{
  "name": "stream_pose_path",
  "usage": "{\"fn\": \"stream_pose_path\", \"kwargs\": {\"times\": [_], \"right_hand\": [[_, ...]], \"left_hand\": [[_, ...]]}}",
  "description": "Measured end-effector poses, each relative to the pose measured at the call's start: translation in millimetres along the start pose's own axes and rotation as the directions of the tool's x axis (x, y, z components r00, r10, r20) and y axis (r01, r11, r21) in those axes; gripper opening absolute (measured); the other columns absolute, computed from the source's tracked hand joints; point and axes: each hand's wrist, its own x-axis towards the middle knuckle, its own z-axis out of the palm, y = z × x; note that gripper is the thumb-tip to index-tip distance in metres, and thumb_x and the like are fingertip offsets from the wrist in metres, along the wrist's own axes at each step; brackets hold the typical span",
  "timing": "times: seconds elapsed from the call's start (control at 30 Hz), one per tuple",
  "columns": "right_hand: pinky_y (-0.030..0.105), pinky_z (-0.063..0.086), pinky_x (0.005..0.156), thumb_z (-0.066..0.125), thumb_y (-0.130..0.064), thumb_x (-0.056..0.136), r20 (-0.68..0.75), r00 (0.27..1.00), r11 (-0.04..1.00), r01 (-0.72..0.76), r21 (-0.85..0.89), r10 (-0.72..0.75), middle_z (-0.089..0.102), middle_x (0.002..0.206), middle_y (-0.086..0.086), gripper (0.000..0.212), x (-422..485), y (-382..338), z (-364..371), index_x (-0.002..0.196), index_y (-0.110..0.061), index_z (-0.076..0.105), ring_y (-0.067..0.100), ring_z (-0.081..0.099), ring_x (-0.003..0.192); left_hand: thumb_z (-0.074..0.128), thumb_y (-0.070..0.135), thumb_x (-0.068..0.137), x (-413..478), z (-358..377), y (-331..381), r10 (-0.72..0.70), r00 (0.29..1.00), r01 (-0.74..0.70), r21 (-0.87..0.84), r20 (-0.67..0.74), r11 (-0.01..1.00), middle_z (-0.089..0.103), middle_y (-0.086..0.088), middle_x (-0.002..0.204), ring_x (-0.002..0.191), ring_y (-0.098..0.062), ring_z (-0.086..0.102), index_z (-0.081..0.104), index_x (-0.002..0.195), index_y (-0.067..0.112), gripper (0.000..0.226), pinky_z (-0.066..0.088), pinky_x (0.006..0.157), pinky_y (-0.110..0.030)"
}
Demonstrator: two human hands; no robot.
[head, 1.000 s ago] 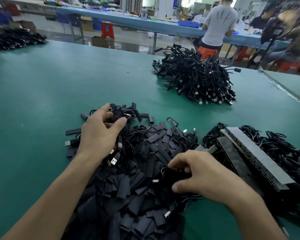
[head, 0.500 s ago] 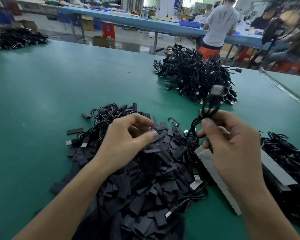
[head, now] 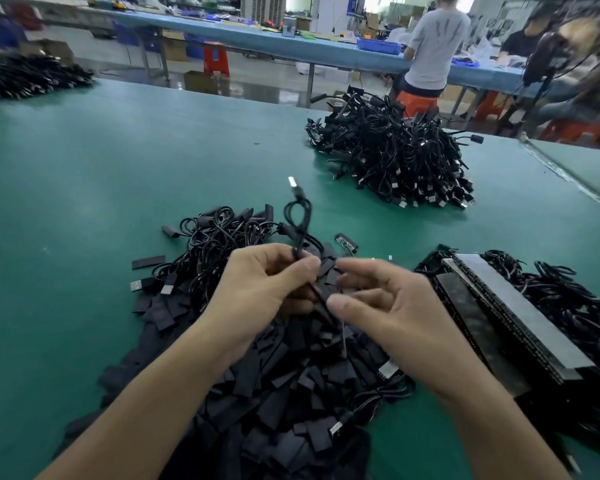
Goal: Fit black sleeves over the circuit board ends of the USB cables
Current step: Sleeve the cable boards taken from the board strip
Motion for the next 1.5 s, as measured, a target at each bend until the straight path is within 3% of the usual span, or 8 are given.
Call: {"fn": "stream_pose_path", "kwargs": {"times": [0.2,0.43,0.57,0.73,0.87,1.07,1.33,1.5], "right_hand": [[0.017,0.048,0.065,0.074,-0.021,0.087,-0.016,1.000,0.975,0.022,-0.220,-0.026,0.072,0.068,-0.011,0.023,-2.3,3.2,4.5,0.103,-0.036,0.066,0.000,0.068,0.063],[0.018,0.054,0.061,0.073,-0.015,0.087,-0.260,0.958,0.984,0.078,-0.161,-0.119,0.073,0.071,-0.011,0.012,1.9,3.9,-8.6,0.086,-0.027,0.072,0.006,0.069,0.059],[0.027,0.058,0.072,0.068,-0.006,0.090,-0.115,0.984,0.990,0.132,-0.051,-0.137,0.075,0.079,-0.006,0.024,4.6,2.1,-11.5,0.089,-0.028,0.076,0.010,0.072,0.073],[0.016,0.052,0.070,0.063,-0.004,0.094,-0.016,0.977,0.972,0.215,0.097,-0.214,0.076,0.085,-0.002,0.024,5.3,-0.1,-6.3,0.097,-0.025,0.075,0.010,0.071,0.079],[0.014,0.050,0.063,0.066,-0.025,0.093,-0.117,0.990,0.987,0.065,-0.148,-0.082,0.074,0.077,-0.010,0.008,8.4,13.4,-12.6,0.095,-0.031,0.070,0.001,0.068,0.072],[0.032,0.051,0.091,0.079,-0.039,0.078,0.089,0.979,0.669,-0.060,-0.740,0.186,0.052,0.093,-0.016,0.040,6.9,23.7,-14.0,0.115,-0.031,0.066,0.009,0.055,0.099],[0.028,0.048,0.085,0.074,-0.040,0.078,0.154,0.960,0.615,-0.024,-0.788,0.234,0.044,0.089,-0.019,0.049,2.3,16.5,-12.7,0.124,-0.038,0.057,0.010,0.052,0.098],[0.033,0.054,0.079,0.058,-0.007,0.084,0.051,0.983,0.655,-0.079,-0.751,0.176,0.060,0.084,-0.013,0.037,1.4,20.0,-15.1,0.109,-0.033,0.067,0.012,0.058,0.088]], "left_hand": [[0.082,0.031,0.065,4.6,-3.0,-3.0,0.004,0.988,-0.026,-0.142,-0.156,0.990,0.067,-0.003,0.064,0.057,-0.014,0.066,0.067,0.082,0.010,0.031,0.053,0.050,-0.020],[0.086,0.046,0.064,5.4,-14.6,-4.4,0.278,0.836,-0.173,0.253,-0.474,0.952,0.034,0.005,0.061,0.053,-0.017,0.030,0.034,0.069,0.026,0.056,0.035,0.050,-0.037],[0.074,0.056,0.073,-3.0,-4.6,4.7,0.635,0.763,-0.423,0.651,-0.118,0.630,0.052,0.018,0.068,0.064,-0.003,0.049,0.050,0.074,0.036,0.032,0.041,0.063,-0.020],[0.057,0.057,0.089,-8.7,5.9,4.6,0.444,0.847,-0.505,0.704,0.292,0.499,0.071,0.012,0.084,0.083,-0.010,0.065,0.071,0.098,0.028,0.034,0.051,0.079,-0.040],[0.053,0.052,0.092,-5.7,-3.0,1.0,0.427,0.875,-0.417,0.801,0.228,0.429,0.059,0.012,0.059,0.053,-0.004,0.050,0.066,0.089,0.031,0.025,0.040,0.053,-0.030],[0.055,0.048,0.093,-1.0,-9.7,-6.4,0.251,0.959,-0.239,0.852,0.132,0.466,0.056,0.010,0.054,0.054,-0.008,0.053,0.067,0.084,0.030,0.023,0.044,0.057,-0.030],[0.051,0.040,0.098,0.5,-7.8,-12.2,0.098,0.984,-0.177,0.786,0.147,0.592,0.053,0.017,0.052,0.044,-0.005,0.043,0.066,0.080,0.030,0.025,0.033,0.048,-0.027],[0.053,0.034,0.099,1.1,-7.6,-19.1,0.025,0.994,-0.096,0.726,0.108,0.681,0.069,0.005,0.066,0.050,-0.015,0.064,0.066,0.081,0.029,0.023,0.055,0.053,-0.035]]}}
